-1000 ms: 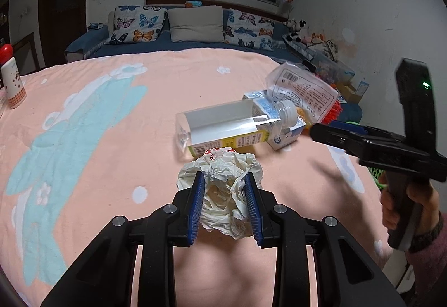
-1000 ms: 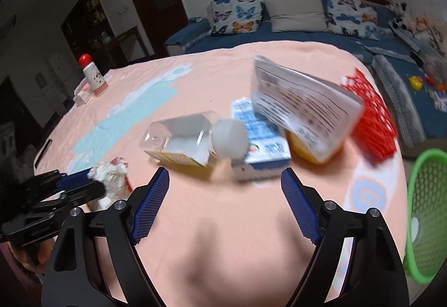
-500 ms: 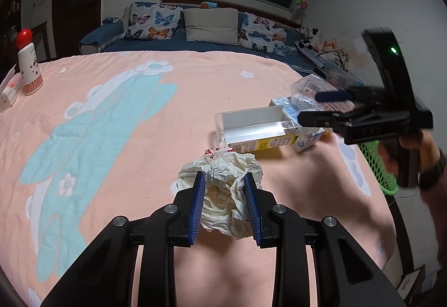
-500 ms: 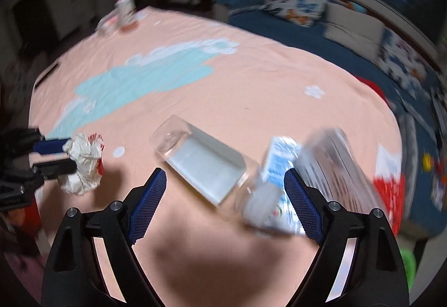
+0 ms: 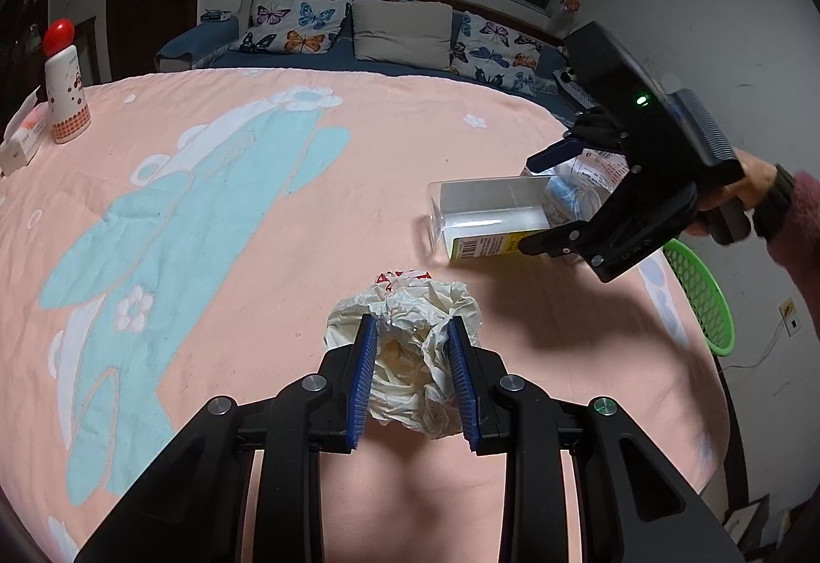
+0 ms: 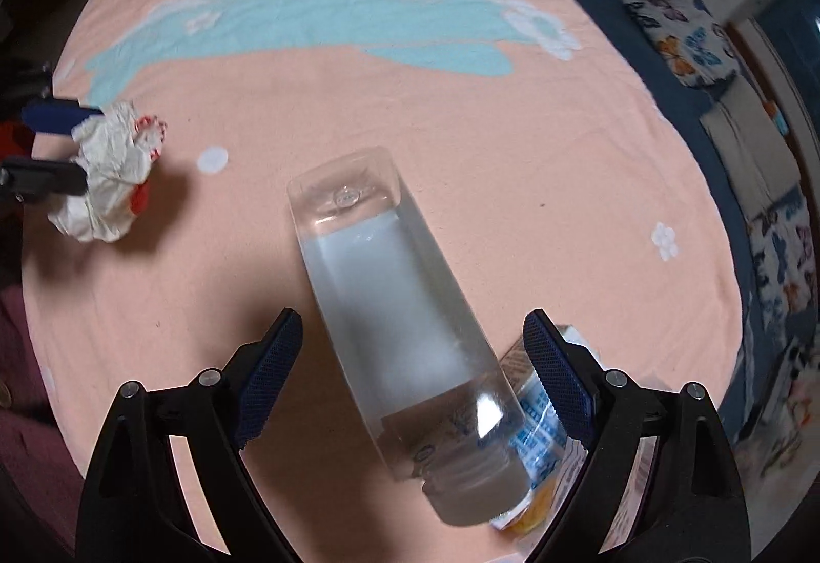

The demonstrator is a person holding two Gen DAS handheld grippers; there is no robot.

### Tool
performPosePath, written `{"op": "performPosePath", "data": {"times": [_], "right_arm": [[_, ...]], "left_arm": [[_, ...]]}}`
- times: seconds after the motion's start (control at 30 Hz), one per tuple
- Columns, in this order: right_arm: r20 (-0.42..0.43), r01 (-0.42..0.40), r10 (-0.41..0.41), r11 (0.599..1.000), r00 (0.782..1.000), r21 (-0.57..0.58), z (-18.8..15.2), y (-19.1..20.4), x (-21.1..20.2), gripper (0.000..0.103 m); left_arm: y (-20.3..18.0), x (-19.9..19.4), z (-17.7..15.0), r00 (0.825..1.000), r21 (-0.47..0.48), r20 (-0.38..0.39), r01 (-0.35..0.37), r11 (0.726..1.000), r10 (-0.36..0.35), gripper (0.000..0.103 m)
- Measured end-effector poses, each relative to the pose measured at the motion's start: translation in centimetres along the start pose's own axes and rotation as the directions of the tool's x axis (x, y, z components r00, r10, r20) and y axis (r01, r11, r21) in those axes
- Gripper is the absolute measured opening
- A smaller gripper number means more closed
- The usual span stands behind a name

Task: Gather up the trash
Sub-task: 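Grasp the clear plastic bottle with the right tool while the left tool holds the tissue, then carry the clear bottle over the green basket and open the right tool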

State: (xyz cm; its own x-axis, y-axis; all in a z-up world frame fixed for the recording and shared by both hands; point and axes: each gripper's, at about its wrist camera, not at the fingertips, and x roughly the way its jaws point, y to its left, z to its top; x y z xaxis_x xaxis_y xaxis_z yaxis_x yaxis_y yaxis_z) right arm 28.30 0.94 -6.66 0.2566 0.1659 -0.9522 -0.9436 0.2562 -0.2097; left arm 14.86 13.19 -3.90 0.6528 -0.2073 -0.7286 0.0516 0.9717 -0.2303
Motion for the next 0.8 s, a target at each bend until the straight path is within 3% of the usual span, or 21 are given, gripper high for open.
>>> {"op": "performPosePath", "data": {"times": [0.17,0.27,0.4,0.63,0.8], "right_arm": [[-0.064,0.001,-0.005,0.999,0.998,-0.05,0.4,-0.1,2.0,0.084],[-0.091,0.0,-0.006,0.998,0.996,-0.062,0.5,0.1,3.0,0.07],[-0.096,0.0,-0.005,0.999,0.995,-0.052,0.4,0.2,3.2,0.065],[-0.023,-0.024,0.027,0.992,0.999,0.122,-0.5,0.2,1.0,0.062],[0.088,-0.08,0.056,0.95,0.995,0.303,-3.3,0.3,-1.8,0.061]], "left_arm": [[0.2,0.0,-0.1,1.0,-0.007,-0.001,0.005,1.0,-0.005,0.028],[0.3,0.1,-0.3,1.0,-0.011,-0.006,0.003,1.0,-0.004,0.028],[0.8,0.0,-0.3,1.0,-0.019,-0.005,-0.003,1.0,0.003,0.028],[0.5,-0.6,-0.3,1.0,-0.023,0.013,0.008,1.0,-0.007,0.027],[-0.7,-0.8,0.0,0.999,0.007,0.02,0.038,0.999,-0.038,0.027]]}}
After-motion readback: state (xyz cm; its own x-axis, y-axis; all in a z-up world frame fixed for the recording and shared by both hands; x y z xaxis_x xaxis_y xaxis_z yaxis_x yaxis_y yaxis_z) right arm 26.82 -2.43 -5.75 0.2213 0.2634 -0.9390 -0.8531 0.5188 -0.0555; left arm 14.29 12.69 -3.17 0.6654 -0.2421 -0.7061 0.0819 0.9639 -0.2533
